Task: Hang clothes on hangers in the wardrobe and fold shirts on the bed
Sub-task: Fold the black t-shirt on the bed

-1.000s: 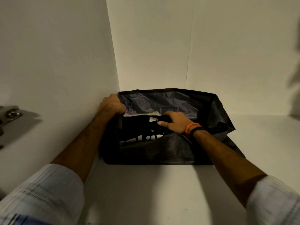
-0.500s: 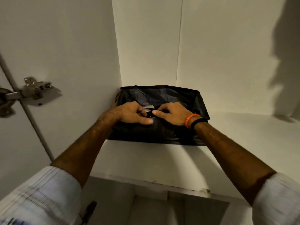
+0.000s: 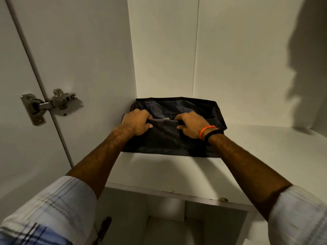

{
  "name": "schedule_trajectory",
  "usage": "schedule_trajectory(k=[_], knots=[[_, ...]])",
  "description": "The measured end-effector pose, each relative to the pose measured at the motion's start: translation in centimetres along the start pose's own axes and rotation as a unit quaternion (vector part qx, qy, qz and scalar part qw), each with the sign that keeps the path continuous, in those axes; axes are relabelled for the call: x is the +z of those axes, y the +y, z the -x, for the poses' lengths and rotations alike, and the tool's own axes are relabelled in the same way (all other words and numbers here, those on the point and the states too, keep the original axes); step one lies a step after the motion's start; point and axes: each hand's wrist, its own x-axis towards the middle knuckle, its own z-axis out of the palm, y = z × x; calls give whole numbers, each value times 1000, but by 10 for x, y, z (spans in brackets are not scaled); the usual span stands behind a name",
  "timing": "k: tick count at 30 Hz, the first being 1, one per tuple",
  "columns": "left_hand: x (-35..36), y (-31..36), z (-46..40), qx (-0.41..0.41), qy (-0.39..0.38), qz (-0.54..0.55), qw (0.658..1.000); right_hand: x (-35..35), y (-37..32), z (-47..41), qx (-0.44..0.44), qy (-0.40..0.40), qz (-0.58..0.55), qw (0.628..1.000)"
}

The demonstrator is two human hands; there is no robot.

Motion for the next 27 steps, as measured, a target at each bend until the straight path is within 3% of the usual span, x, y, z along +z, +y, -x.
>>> schedule_trajectory(k=[3, 7, 11, 18, 27], knots=[[-16, -8, -10, 15, -8, -1, 1000, -18, 3, -6, 25, 44, 19, 999], [-25, -33, -16, 1, -72, -104, 992, -30, 5, -3, 35, 40, 0, 999], [-33, -47, -18, -6, -38, -131, 991, -32, 2, 0, 36, 25, 34, 998], [-33, -58, -29, 1, -17, -165, 986, -48, 37, 17, 131, -30, 104, 985], [-29, -59, -35, -10, -4, -192, 981, -70, 68, 33, 147, -22, 82, 985]])
